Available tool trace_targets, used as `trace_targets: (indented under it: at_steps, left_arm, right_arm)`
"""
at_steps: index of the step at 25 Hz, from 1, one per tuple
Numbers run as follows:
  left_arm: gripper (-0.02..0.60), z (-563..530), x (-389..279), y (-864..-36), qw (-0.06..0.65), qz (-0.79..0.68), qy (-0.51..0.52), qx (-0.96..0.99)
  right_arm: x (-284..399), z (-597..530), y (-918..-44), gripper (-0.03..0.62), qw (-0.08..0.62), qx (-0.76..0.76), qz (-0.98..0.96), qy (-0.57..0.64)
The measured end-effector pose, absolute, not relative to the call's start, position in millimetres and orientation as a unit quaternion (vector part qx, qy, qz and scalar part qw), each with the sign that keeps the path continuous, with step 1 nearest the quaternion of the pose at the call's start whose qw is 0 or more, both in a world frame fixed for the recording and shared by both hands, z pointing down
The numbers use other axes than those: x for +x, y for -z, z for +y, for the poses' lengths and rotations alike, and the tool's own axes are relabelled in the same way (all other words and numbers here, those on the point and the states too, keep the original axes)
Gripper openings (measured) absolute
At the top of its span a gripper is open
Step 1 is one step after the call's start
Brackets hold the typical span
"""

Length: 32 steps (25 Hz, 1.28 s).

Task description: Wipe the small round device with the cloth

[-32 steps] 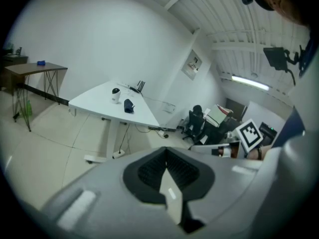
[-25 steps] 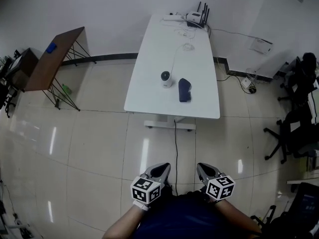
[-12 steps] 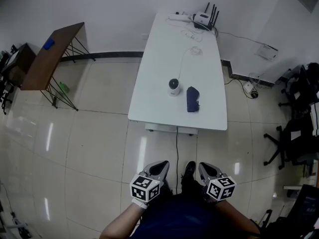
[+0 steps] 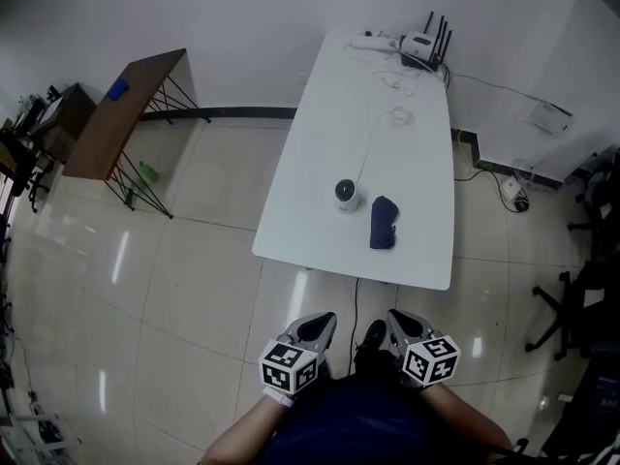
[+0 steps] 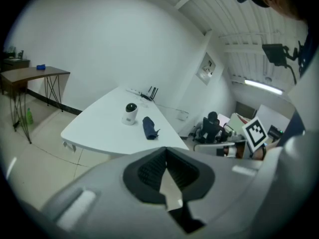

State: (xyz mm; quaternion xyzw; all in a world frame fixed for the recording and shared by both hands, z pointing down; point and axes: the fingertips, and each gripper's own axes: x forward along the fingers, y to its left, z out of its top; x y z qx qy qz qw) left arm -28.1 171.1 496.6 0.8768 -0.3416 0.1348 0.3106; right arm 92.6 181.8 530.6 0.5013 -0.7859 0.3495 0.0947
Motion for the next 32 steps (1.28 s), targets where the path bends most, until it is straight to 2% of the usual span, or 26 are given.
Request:
trace_targets:
  at_steps: [8, 16, 32]
  left_arm:
    - [0.003, 143.2, 27.9, -489.6, 0.307, -0.357, -0.135, 0.872]
    - [0.003, 125.0, 51.6, -492.6, 0.311, -0.359, -0.150, 0.867]
    - [0.003, 39.9, 21.3, -503.4, 0.320, -0.315, -0.150, 0.881]
  right_arm:
    - [143.0, 141.3, -535.0, 0.012, 0.085, 0.487, -0.790, -0.361]
    - [159.2, 120.2, -542.4, 0.012, 0.088, 0.472, -0.793, -0.375]
    - [144.3, 51.2, -548.1, 0.012, 0.100, 0.525, -0.754, -0.381]
